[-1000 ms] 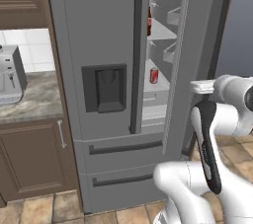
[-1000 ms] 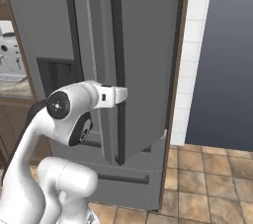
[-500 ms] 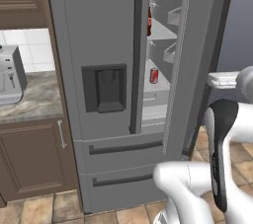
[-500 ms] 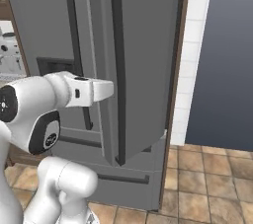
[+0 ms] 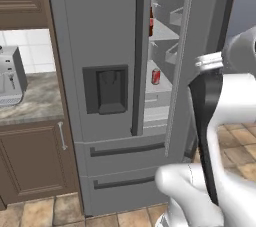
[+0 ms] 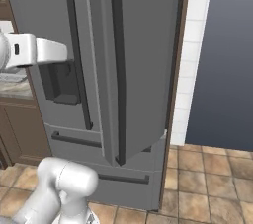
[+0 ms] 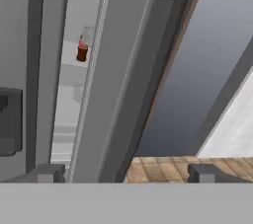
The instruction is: Open the fridge, grab two sodas, and place both sodas inside the bowl with ice on the dining counter.
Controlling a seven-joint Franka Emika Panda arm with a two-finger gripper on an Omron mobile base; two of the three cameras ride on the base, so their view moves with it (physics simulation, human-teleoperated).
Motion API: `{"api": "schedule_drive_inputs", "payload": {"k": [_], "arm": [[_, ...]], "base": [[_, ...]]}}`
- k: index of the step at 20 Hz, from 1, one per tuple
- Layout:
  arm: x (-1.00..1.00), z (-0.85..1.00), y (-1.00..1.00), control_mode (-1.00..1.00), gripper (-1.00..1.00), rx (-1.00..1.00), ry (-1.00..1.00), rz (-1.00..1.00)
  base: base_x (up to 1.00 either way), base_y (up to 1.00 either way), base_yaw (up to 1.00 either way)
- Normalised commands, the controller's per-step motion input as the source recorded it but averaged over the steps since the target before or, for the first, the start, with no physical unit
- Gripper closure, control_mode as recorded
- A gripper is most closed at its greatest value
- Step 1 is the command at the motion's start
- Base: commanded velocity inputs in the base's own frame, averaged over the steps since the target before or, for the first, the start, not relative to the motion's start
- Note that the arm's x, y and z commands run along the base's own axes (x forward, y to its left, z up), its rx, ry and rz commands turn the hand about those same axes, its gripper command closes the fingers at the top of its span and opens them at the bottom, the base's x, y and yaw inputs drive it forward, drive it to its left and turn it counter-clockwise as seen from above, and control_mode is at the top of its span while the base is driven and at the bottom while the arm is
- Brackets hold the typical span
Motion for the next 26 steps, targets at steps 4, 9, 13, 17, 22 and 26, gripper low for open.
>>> {"api": "schedule_drive_inputs", "payload": {"k": [4,9,13,17,22,26], "arm": [[0.16,0.14,1.0,-1.0,-1.0,-0.19,0.21,0.0],[0.56,-0.07,0.76,-1.0,-1.0,-0.16,0.15,0.02],[0.94,-0.27,0.33,-1.0,-1.0,-0.09,0.05,0.0],[1.0,-0.33,0.24,-1.0,-1.0,-0.14,0.01,0.0],[0.93,-0.45,0.01,-1.0,-1.0,-0.15,0.0,0.0],[0.78,-0.3,0.0,-1.0,-1.0,-0.14,0.0,0.0]], "base": [[0.0,0.0,0.0],[0.0,0.0,0.0],[0.0,0.0,0.0],[0.0,0.0,0.0],[0.0,0.0,0.0],[0.0,0.0,0.0]]}}
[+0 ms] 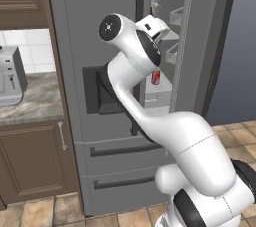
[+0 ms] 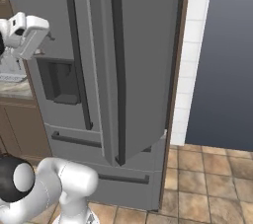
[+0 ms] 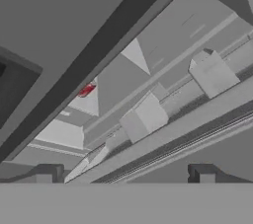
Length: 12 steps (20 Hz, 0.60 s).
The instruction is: Open the fridge, grab two sodas, and place both sodas inside the bowl with ice on the dining counter.
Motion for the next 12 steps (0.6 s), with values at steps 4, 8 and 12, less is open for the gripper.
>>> {"api": "schedule_drive_inputs", "payload": {"k": [4,8,12], "arm": [[0.46,-0.02,-0.14,-1.0,-1.0,-0.1,0.0,0.0],[0.34,0.0,-0.36,-1.0,-1.0,-0.07,0.0,0.0],[0.16,0.0,-0.44,-1.0,-1.0,-0.06,0.0,0.0]], "base": [[0.0,0.0,0.0],[0.0,0.0,0.0],[0.0,0.0,0.0]]}}
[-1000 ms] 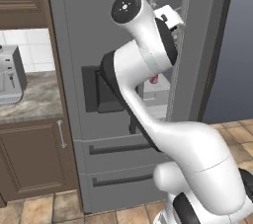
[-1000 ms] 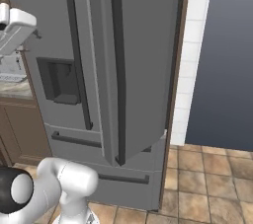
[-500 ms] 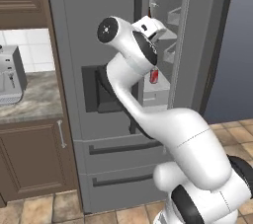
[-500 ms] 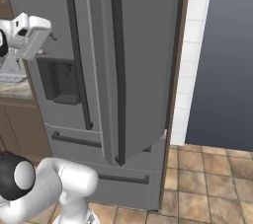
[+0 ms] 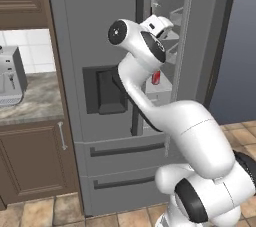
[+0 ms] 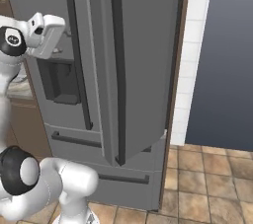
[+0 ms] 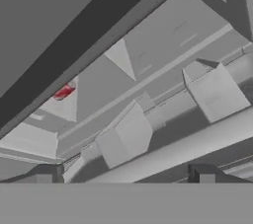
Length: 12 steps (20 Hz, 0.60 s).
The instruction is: Open the fridge, grab two sodas, and place both sodas inside the bowl with ice on the dining counter.
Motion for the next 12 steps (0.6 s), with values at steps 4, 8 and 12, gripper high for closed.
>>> {"api": "schedule_drive_inputs", "payload": {"k": [4,8,12], "arm": [[0.39,0.0,-0.5,-1.0,-1.0,-0.02,0.05,0.0],[0.38,0.0,-0.57,-1.0,-1.0,-0.01,0.1,0.0],[0.17,0.0,-0.6,-1.0,-1.0,-0.01,0.08,-0.01]], "base": [[0.0,0.0,0.0],[0.0,0.0,0.0],[0.0,0.0,0.0]]}}
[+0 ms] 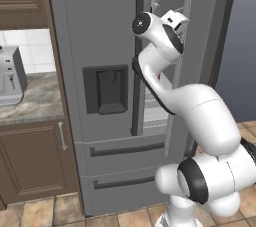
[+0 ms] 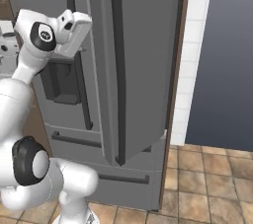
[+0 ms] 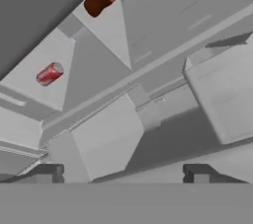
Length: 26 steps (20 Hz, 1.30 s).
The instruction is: Open the fridge, grab two sodas, and place both sodas inside the bowl with ice on the dining counter.
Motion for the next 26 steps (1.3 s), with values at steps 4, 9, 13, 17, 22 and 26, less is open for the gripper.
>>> {"api": "schedule_drive_inputs", "payload": {"k": [4,9,13,17,22,26], "arm": [[-0.22,0.0,-0.69,-1.0,-1.0,-0.01,0.0,-0.05],[-0.42,0.0,-0.8,-1.0,-1.0,0.0,0.0,-0.08],[-0.19,0.0,-0.87,-1.0,-1.0,0.0,0.03,-0.09],[-0.12,0.0,-0.95,-1.0,-1.0,0.0,0.06,-0.08],[-0.07,0.0,-0.99,-1.0,-1.0,0.0,0.09,-0.07],[0.0,0.0,-0.96,-1.0,-1.0,0.0,0.15,-0.08]], "base": [[0.0,0.0,0.0],[0.0,0.0,0.0],[0.0,0.0,0.0],[0.0,0.0,0.0],[0.0,0.0,0.0],[0.0,0.0,0.0]]}}
